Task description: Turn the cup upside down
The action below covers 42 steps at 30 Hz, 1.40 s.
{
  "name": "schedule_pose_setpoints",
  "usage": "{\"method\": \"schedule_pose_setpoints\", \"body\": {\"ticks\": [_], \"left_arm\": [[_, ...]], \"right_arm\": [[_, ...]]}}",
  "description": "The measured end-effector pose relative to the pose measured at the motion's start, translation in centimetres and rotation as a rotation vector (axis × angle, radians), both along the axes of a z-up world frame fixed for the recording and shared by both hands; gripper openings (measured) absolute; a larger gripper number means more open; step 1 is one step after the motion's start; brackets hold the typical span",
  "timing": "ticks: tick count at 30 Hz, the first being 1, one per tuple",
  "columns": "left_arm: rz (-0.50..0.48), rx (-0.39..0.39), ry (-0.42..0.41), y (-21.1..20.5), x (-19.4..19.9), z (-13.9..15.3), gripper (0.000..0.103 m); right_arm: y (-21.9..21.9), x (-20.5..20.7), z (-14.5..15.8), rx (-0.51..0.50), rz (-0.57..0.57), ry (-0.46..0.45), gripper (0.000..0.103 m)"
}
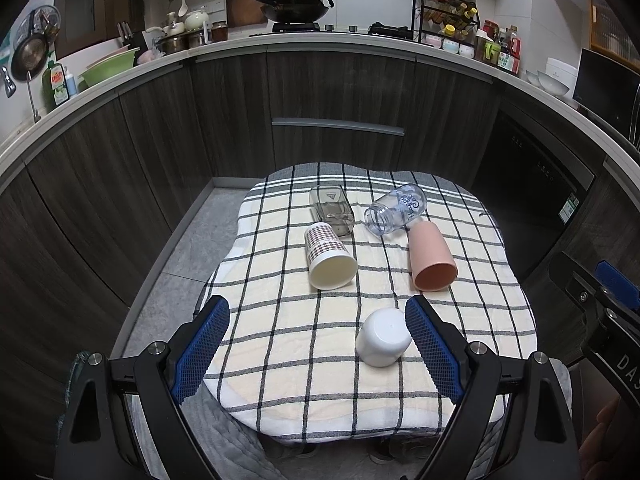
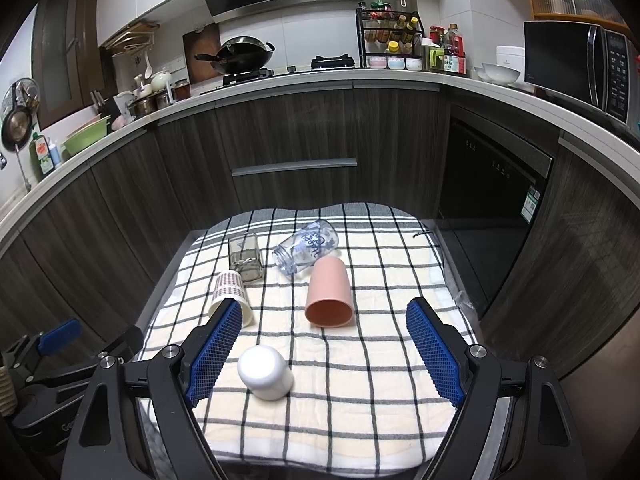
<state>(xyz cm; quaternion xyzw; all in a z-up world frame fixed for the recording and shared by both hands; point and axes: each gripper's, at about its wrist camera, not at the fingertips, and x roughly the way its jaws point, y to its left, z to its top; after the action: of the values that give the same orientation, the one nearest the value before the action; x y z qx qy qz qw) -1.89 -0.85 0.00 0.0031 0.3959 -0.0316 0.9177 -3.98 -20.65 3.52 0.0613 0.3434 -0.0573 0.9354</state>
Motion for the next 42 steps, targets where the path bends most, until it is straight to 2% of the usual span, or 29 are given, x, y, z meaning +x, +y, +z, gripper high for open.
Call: {"method": "schedule_pose_setpoints", "body": {"ticks": [42], "left_arm": [[-0.002, 0.008, -0.007, -0.23, -0.08, 0.85, 0.09]], "right_arm": [[0.61, 0.21, 0.37, -0.001, 0.004, -0.01, 0.084]]}}
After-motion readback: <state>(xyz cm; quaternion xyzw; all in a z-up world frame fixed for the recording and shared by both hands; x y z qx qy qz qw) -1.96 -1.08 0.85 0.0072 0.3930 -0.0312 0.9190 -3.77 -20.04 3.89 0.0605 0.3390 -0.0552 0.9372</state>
